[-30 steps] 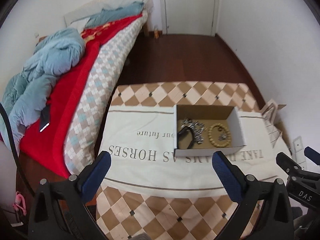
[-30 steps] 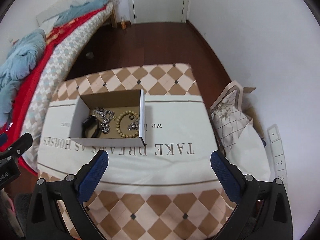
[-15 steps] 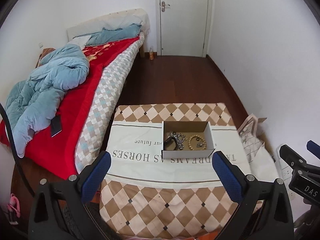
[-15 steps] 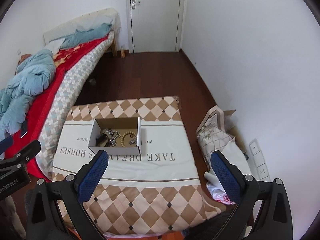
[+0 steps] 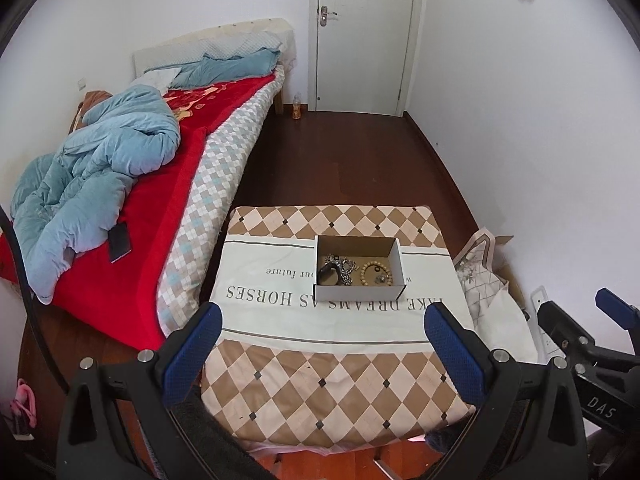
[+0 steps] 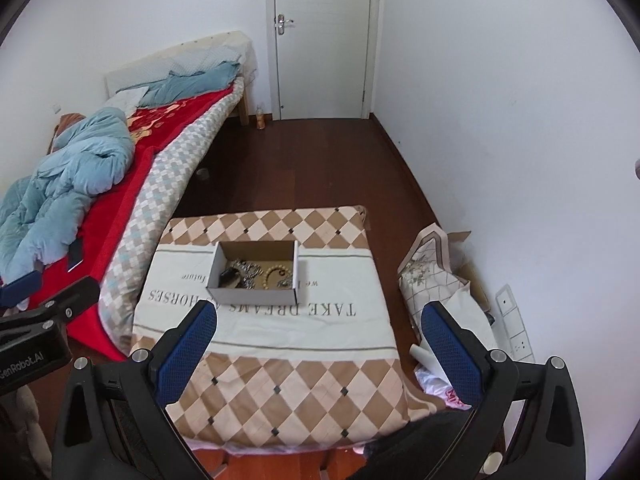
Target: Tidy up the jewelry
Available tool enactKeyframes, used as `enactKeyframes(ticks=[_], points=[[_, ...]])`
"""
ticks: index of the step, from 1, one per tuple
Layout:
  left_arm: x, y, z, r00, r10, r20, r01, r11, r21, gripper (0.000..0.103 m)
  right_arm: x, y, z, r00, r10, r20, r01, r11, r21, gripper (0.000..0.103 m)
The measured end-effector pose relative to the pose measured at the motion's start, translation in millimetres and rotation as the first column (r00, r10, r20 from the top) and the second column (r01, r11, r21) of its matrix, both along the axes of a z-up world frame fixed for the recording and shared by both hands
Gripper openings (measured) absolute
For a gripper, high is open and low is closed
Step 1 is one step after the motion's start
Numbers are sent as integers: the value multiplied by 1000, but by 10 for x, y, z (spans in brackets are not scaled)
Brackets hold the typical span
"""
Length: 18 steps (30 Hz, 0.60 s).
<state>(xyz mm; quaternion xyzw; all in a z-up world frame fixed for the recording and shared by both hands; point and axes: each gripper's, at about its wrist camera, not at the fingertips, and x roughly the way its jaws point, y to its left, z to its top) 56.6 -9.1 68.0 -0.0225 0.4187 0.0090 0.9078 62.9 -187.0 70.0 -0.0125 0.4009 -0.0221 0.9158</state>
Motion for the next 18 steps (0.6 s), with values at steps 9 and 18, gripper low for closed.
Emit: enactKeyframes(ticks=[9,18], points=[[130,-15,-39,1000,8,15,-8,1000,29,103,104,-105,-80,999,-38,-12,38,999,-16,103],[502,-80,-151,1000,18,15,-19,997,71,103,527,-96,-188,999,-51,-10,50,998,-32,103]])
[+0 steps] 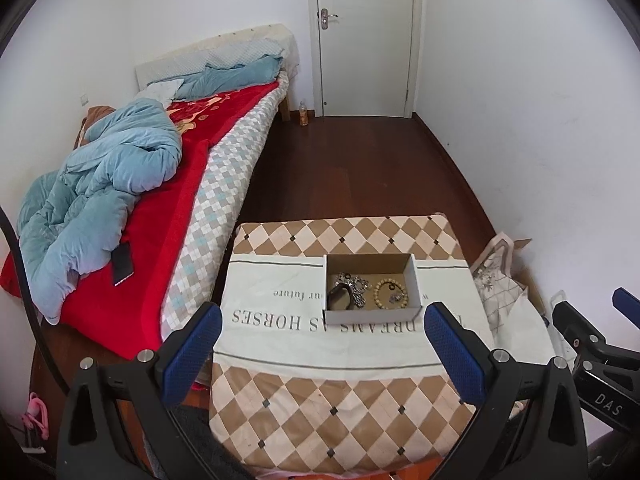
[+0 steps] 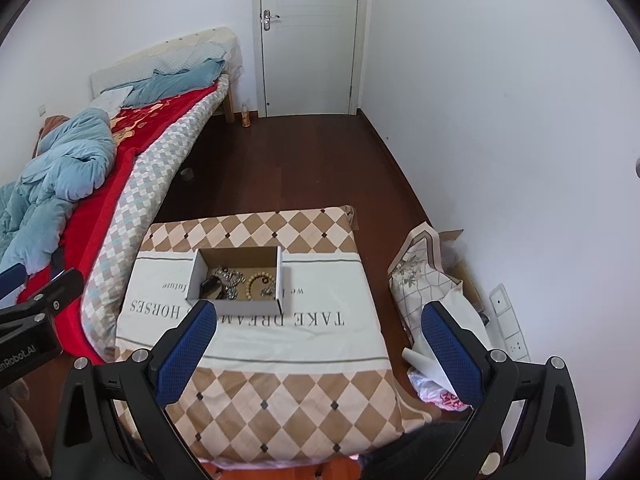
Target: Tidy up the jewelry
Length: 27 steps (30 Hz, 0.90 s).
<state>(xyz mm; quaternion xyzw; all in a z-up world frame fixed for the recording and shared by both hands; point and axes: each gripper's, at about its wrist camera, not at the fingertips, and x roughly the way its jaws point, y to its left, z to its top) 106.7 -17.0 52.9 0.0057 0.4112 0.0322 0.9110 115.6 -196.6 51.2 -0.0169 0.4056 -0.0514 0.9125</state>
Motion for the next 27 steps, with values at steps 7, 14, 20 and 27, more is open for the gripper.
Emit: enactKeyframes(ticks=[7,14,20,27], points=[[303,-39,-157,999,4,-40,-3,1000,6,103,368,39,-140,1000,-2,-20,1,1000,-21,103],[562,2,-309,997,38,-70,-38,999,7,103,686,105,-291,998,12,-53,-14,999,-32,103],[694,72,-446,993,64,-102,-65,998,2,103,884,172,-387,996,31,-80,-34,999,-34,103],[713,96,-529,990,67,-121,-67,998,-3,103,946,240,-446,994,52,-96,-55,998,-33,103]])
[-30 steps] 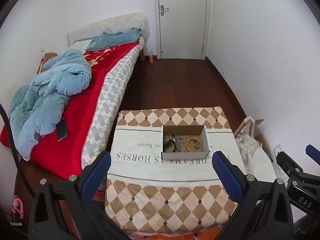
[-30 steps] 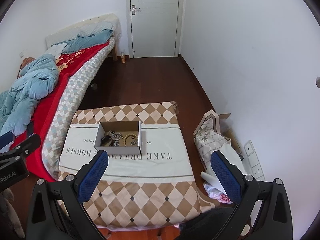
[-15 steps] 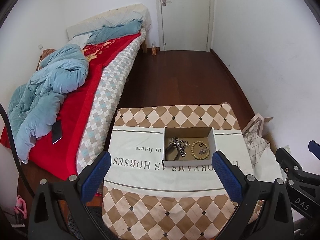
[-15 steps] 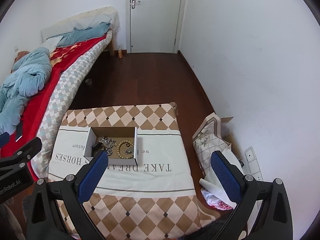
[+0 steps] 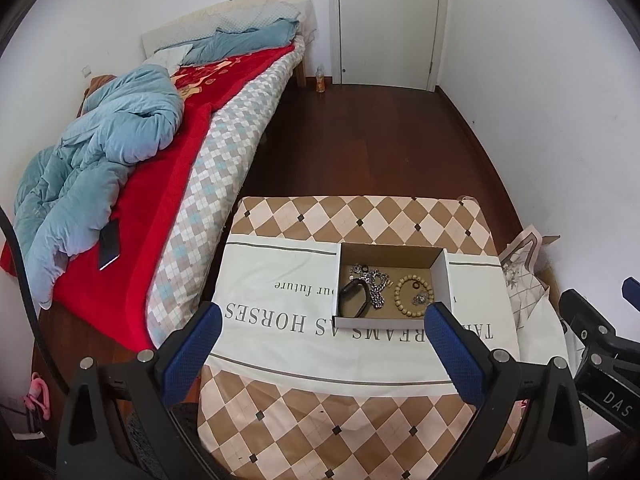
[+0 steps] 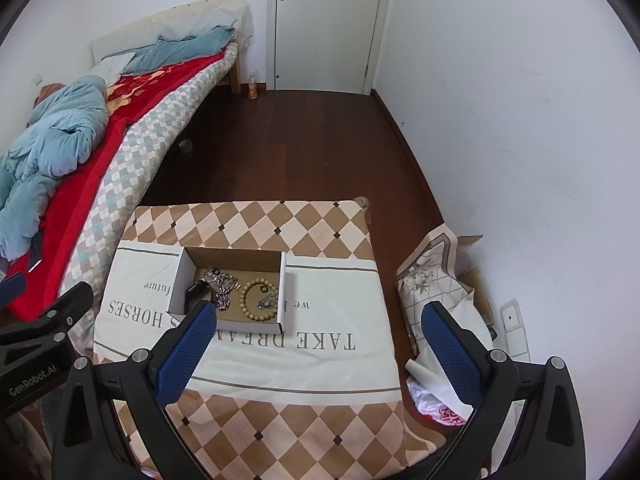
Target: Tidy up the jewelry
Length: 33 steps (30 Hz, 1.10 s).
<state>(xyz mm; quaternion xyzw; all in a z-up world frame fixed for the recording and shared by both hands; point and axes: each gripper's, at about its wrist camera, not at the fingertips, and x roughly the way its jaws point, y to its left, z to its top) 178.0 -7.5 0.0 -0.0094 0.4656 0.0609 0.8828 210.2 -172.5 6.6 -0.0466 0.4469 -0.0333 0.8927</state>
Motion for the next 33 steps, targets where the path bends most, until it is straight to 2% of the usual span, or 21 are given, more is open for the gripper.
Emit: enactKeyframes(ticks=[33], points=[[-44,-20,37,1000,-1,28,0,1000,29,103,-31,10,-61,1000,-3,-15,3,1000,19,103]])
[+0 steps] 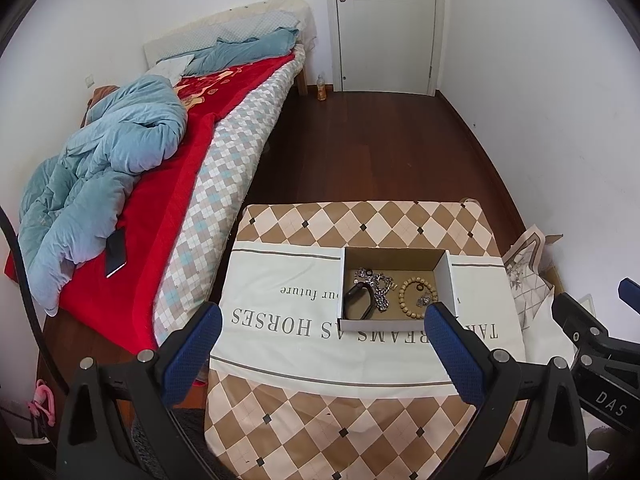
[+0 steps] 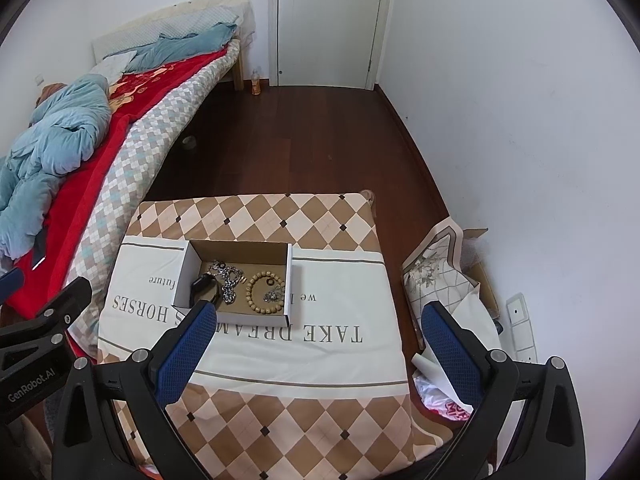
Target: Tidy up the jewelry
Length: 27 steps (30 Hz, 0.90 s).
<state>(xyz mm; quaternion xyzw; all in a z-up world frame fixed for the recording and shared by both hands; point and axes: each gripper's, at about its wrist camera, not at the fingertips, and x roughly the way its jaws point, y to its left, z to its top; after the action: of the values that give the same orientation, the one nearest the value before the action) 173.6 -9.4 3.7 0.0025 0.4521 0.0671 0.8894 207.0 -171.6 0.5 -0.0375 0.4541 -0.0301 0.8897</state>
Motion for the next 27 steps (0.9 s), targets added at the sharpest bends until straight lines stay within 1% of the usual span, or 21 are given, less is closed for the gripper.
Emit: enactKeyframes(ticks=[12,27], points=[[-15,3,25,1000,-4,8,3,1000,6,103,7,-1,3,1000,2,-3,-2,1000,-5,103],[-108,3,75,1000,-14,26,13,1000,24,103,-64,-7,63,1000,1,13,-2,1000,12,103]])
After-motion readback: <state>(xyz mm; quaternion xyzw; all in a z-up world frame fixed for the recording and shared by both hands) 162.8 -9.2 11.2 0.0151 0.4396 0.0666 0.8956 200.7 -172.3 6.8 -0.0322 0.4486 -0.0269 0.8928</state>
